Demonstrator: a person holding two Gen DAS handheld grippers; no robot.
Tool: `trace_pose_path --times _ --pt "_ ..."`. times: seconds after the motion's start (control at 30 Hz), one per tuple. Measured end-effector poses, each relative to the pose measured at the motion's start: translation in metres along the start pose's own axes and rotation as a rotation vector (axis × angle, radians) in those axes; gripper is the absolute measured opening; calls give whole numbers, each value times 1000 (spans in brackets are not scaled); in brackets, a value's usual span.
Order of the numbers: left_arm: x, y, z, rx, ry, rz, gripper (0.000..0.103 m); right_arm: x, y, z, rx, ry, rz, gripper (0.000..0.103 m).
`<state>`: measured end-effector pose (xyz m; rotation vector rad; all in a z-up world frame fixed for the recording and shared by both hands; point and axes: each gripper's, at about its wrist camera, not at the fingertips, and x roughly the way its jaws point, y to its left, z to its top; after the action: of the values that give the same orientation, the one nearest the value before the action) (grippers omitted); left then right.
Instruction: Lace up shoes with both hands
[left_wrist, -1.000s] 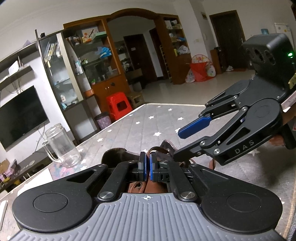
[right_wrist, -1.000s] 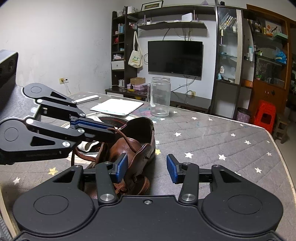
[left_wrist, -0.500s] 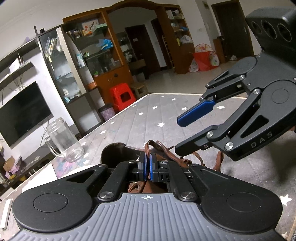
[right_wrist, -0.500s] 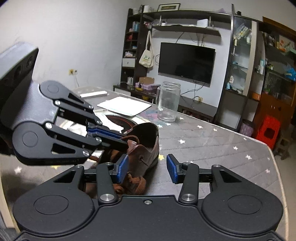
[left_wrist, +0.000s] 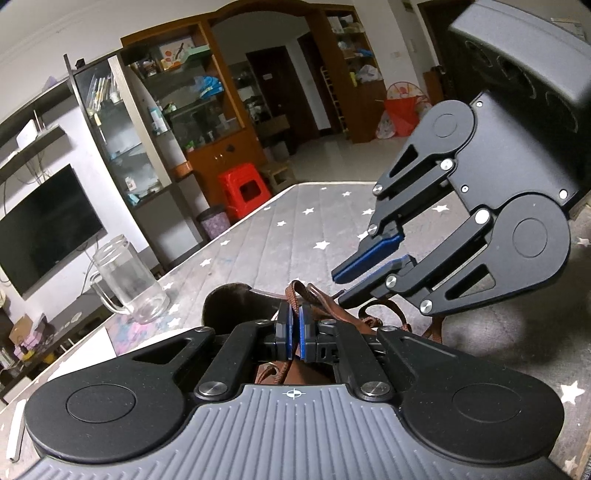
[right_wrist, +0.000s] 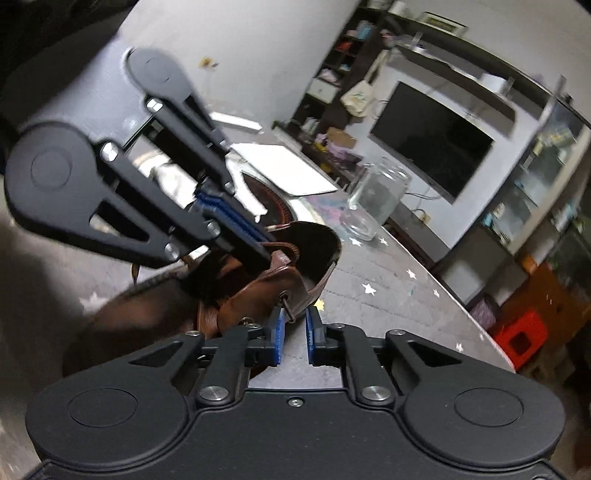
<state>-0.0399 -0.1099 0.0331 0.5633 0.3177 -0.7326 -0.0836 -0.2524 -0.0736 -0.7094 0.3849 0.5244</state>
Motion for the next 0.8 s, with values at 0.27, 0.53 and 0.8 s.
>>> trace_pose_path --times 0.27,0.53,0.8 --pt "1 -1 0 -7 16 2 8 2 18 1 -150 -14 -35 3" --pt "-20 -6 2 -3 -12 22 34 -10 30 -9 -239 -24 -194 3" --pt "-45 -11 -1 -7 -10 69 37 -37 13 -18 -268 -15 -408 3"
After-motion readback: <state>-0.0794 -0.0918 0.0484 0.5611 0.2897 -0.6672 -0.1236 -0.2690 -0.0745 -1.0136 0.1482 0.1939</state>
